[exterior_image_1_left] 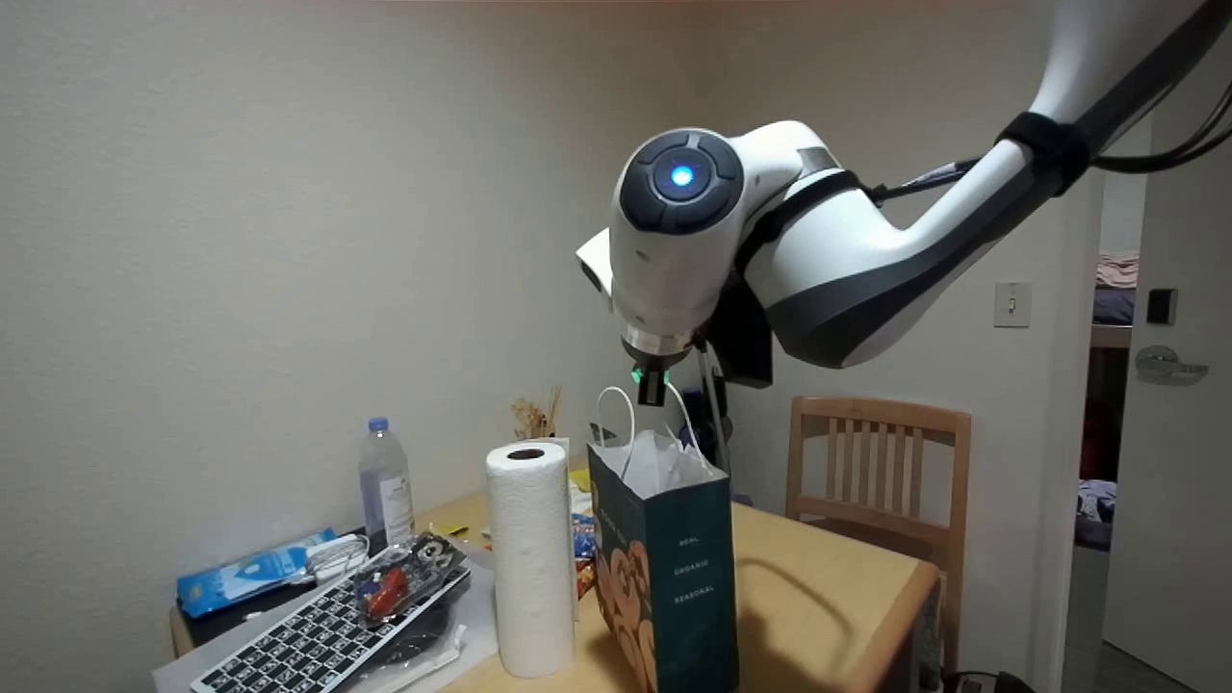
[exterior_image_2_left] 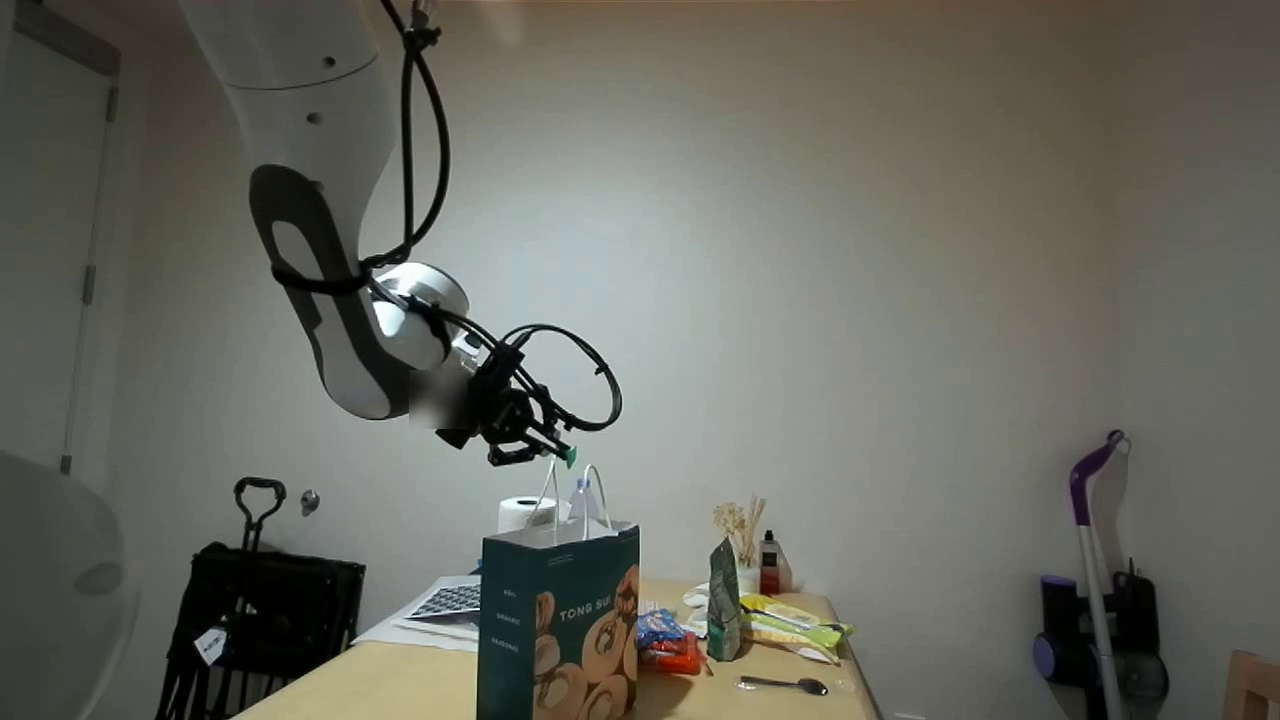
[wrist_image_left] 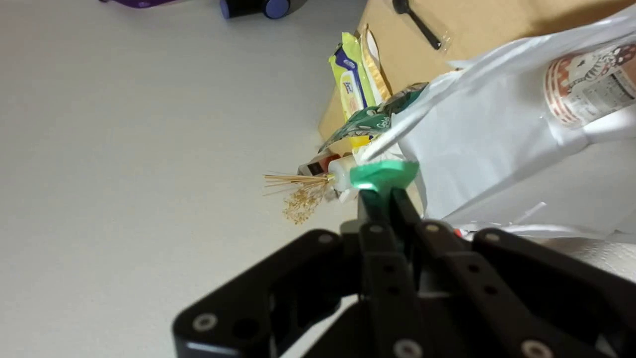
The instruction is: Pick up the small object and put it in the paper bag
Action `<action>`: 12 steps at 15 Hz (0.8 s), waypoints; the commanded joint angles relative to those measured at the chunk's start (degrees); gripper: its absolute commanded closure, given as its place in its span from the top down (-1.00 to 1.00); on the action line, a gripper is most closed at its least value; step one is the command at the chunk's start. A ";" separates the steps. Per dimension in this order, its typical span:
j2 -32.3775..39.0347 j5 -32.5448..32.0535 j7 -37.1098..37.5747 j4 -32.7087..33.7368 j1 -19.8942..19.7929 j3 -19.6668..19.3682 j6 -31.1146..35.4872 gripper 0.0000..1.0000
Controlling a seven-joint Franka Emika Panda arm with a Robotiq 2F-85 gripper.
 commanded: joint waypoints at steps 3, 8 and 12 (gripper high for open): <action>-1.29 -3.63 6.07 -2.69 -0.13 1.32 -4.50 -0.33; -1.30 -2.06 4.82 -2.85 -0.29 1.22 -6.26 0.27; -1.10 -1.04 3.88 -2.54 -0.46 1.04 -6.27 0.80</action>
